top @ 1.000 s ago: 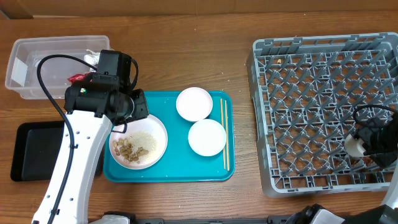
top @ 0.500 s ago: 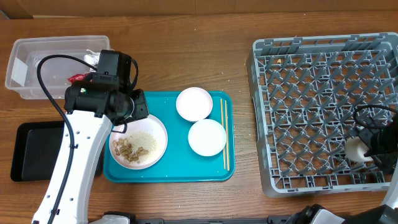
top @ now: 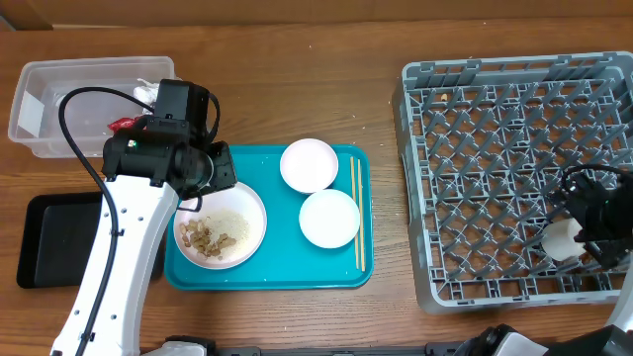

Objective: Sort waste into correct bins and load items into the dishwasher
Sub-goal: 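Carry the cup with the right gripper and place it in the rack, then move the right gripper to the white bowl and grasp its rim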

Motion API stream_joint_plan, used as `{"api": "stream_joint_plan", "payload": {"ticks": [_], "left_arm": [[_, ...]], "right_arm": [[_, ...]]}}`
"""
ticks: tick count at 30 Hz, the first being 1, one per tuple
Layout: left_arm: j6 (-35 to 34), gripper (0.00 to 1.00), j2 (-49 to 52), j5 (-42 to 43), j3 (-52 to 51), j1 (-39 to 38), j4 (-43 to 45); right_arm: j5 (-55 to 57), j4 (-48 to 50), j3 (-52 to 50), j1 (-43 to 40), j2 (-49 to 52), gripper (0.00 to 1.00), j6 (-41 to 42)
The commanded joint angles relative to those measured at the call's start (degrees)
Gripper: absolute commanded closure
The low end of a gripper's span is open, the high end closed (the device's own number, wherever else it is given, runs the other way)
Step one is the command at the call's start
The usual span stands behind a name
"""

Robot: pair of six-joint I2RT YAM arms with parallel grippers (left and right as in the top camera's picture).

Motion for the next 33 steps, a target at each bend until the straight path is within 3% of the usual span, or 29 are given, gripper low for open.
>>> {"api": "stream_joint_plan", "payload": {"ticks": [1, 9, 18, 22, 29, 33], "left_arm": [[-0.6, 0.56, -0.3, -0.7, 0.7, 0.0, 0.0], [-0.6, 0.51, -0.3, -0.2, 0.7, 0.0, 0.0], [-0.6, 0.47, 0.6, 0.3, 0.6, 0.0, -0.2], [-0.6, 0.46, 0.7, 0.3, 0.6, 0.0, -0.2], [-0.6, 0.46, 0.7, 0.3, 0.7, 0.0, -0.2], [-0.6, 0.46, 0.7, 0.3, 0.6, 0.0, -0.3]], "right_arm": [[-14.8, 0.5, -0.3, -0.1, -0.1, 0.0, -8.1], [-27.2, -1.3, 2.2, 4.0, -2.9, 0.0, -16.0], [-24.6, 3.2, 4.9, 31.9, -6.1, 0.0, -16.2], [-12.5, 8.5, 4.9, 48.8, -3.4, 0.0, -10.2], [-7.0, 17.0, 4.9, 63.0, 7.2, 0.2, -2.9], [-5.8, 18.7, 4.9, 65.9, 14.3, 0.26, -0.3]]}}
